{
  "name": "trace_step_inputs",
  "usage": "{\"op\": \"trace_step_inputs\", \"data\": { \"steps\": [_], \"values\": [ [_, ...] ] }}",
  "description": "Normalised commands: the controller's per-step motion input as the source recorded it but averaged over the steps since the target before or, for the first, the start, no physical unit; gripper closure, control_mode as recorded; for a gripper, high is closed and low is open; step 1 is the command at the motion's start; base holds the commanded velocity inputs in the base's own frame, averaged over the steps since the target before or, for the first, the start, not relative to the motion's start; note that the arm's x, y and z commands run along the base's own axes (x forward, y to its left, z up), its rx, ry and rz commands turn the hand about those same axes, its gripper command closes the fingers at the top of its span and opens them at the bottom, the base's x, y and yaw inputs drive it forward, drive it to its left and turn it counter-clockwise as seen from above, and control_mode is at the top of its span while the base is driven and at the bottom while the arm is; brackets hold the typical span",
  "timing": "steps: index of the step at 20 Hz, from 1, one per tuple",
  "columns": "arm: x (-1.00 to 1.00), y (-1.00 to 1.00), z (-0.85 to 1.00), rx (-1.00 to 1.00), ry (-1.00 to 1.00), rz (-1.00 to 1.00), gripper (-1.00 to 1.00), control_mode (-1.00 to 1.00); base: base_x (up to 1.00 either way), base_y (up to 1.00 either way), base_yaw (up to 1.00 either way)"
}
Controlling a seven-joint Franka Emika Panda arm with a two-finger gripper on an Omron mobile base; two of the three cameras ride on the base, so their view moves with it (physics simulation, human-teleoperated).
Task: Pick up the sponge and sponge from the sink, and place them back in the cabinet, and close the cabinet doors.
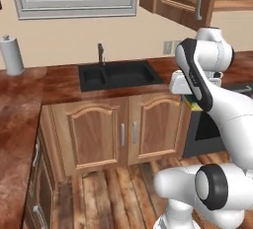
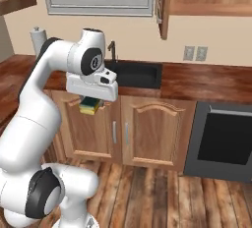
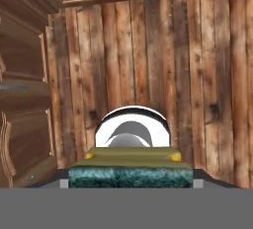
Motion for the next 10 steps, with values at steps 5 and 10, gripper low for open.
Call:
{"op": "trace_step_inputs", "data": {
  "steps": [5, 10],
  "values": [
    [0.0, 0.0, 0.0, 0.0, 0.0, 0.0, 1.0, 1.0, -0.36, -0.5, 0.01],
    [0.0, 0.0, 0.0, 0.0, 0.0, 0.0, 1.0, 1.0, -0.31, -0.52, 0.01]
  ]
}}
